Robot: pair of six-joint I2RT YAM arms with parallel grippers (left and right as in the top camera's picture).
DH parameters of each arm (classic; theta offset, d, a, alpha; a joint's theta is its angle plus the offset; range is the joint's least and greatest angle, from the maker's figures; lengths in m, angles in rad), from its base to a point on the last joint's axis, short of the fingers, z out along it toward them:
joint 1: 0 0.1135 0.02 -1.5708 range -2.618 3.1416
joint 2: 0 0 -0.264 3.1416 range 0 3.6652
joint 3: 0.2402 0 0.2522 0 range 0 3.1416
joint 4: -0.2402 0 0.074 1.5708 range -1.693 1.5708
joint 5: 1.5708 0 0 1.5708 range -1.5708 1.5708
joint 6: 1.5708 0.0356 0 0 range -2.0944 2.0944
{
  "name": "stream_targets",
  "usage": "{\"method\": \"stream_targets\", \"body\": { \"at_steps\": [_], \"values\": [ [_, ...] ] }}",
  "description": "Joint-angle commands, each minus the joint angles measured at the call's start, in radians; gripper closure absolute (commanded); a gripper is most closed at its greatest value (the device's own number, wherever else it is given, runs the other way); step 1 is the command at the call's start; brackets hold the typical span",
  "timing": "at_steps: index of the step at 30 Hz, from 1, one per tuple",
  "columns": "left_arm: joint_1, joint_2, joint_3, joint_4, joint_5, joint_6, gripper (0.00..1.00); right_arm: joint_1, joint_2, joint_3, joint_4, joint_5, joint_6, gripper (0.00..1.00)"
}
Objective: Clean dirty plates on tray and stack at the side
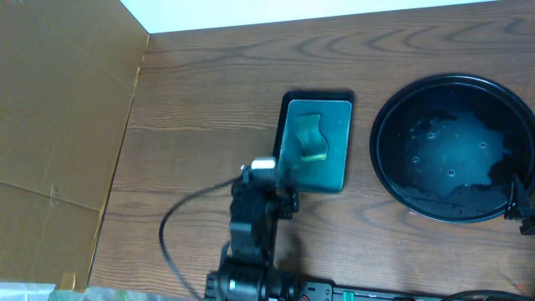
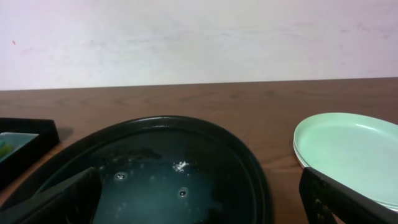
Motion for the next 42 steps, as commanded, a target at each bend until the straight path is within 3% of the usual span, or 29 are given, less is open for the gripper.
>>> {"method": "stream_targets", "body": {
  "at_steps": [1,10,21,36,42],
  "values": [
    [0.016,-0.123,-0.060,0.008,0.003,0.024,0.18,0.005,-0.005,-0.002,-0.004,0.009,-0.014,0.01],
    [0.016,-0.322,-0.239,0.193,0.011,0.024,0.18,0.005,-0.005,-0.002,-0.004,0.009,-0.014,0.01],
    [0.017,-0.375,-0.415,0.518,0.033,0.024,0.18,0.005,-0.005,-0.002,-0.004,0.009,-0.014,0.01],
    [0.072,-0.381,-0.463,0.549,0.203,0.040,0.18,0.005,-0.005,-0.002,-0.004,0.009,-0.014,0.01],
    [0.072,-0.381,-0.463,0.414,0.211,0.037,0.18,0.005,-0.005,-0.002,-0.004,0.009,-0.014,0.01]
  ]
}}
